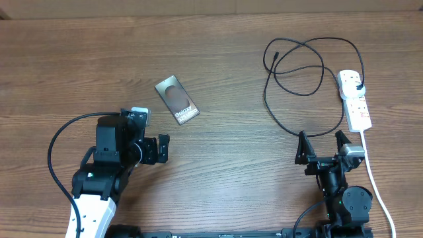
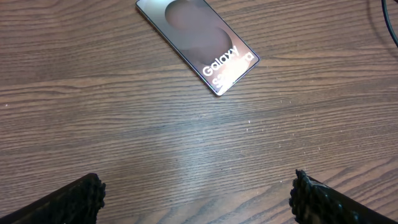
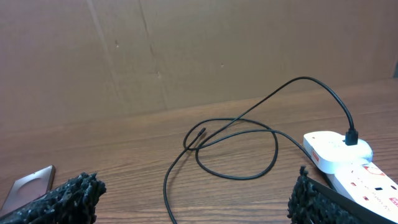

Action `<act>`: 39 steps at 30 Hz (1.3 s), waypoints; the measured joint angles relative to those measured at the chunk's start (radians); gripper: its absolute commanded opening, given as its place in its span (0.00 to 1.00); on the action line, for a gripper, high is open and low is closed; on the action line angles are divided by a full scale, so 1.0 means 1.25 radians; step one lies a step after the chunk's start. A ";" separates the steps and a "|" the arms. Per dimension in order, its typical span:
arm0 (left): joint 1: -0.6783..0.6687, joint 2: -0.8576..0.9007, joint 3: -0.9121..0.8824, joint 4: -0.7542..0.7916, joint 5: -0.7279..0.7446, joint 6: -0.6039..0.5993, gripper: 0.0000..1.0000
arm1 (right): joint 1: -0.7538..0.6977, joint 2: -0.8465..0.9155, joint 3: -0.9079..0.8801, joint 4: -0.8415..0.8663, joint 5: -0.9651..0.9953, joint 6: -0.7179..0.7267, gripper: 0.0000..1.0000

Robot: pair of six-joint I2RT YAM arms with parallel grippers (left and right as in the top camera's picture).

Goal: Plug charger to phone and switch on socket
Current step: 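Raise the left gripper and move it toward the silver phone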

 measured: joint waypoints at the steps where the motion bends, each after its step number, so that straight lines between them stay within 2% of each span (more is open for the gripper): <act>1: 0.000 0.000 0.000 0.000 0.000 0.000 1.00 | 0.000 0.000 0.000 0.000 0.000 0.000 1.00; 39: 0.000 0.000 0.000 0.024 0.027 0.000 1.00 | 0.000 0.000 0.000 0.000 0.000 0.000 1.00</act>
